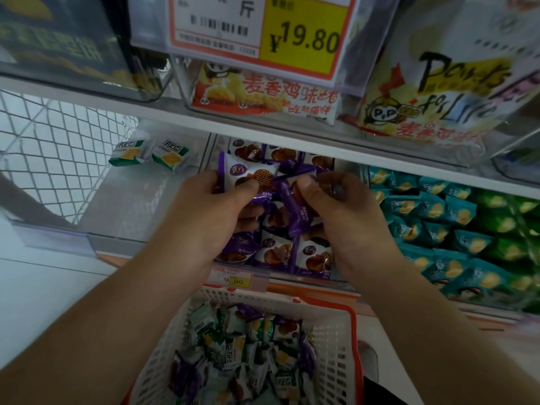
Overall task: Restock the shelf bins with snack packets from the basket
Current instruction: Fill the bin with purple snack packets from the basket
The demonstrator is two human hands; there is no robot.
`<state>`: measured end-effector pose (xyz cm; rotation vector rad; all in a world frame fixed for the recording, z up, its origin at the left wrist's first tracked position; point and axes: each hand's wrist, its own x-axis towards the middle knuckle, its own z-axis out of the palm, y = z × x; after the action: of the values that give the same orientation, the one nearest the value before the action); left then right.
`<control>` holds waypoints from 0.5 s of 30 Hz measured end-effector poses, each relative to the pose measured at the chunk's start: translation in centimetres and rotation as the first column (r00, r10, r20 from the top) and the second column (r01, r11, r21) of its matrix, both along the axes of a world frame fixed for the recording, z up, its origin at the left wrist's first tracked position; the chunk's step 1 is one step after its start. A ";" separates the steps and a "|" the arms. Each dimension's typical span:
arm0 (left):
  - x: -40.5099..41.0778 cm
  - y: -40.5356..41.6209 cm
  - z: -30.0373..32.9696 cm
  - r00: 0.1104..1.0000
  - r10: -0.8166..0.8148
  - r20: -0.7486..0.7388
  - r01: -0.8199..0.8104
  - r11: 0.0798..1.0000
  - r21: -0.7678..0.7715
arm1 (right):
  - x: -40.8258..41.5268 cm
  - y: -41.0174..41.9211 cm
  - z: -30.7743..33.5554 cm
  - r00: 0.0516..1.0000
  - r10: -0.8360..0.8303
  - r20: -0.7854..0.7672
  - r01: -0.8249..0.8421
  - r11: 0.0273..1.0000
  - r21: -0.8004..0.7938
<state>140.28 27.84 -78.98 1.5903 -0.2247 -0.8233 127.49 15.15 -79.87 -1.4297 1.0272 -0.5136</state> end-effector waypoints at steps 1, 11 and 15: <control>0.0 -0.1 -0.2 1.000 -0.008 0.008 0.007 1.000 0.010 | 0.1 0.1 -0.1 1.000 0.008 -0.023 -0.009 0.998 -0.060; 0.6 -3.4 -2.1 0.918 -0.030 0.395 -0.043 0.984 0.175 | 1.0 -0.8 -1.1 0.943 0.190 -0.274 -0.289 0.875 -0.388; 1.7 -5.5 -1.9 0.649 -0.135 0.748 -0.126 0.951 0.281 | 2.4 -2.3 -1.9 0.920 0.053 -0.388 -0.274 0.796 -0.540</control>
<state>142.00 22.35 -80.91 2.1834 -0.7389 -0.1196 129.86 12.85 -81.76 -2.2165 1.0539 -0.4711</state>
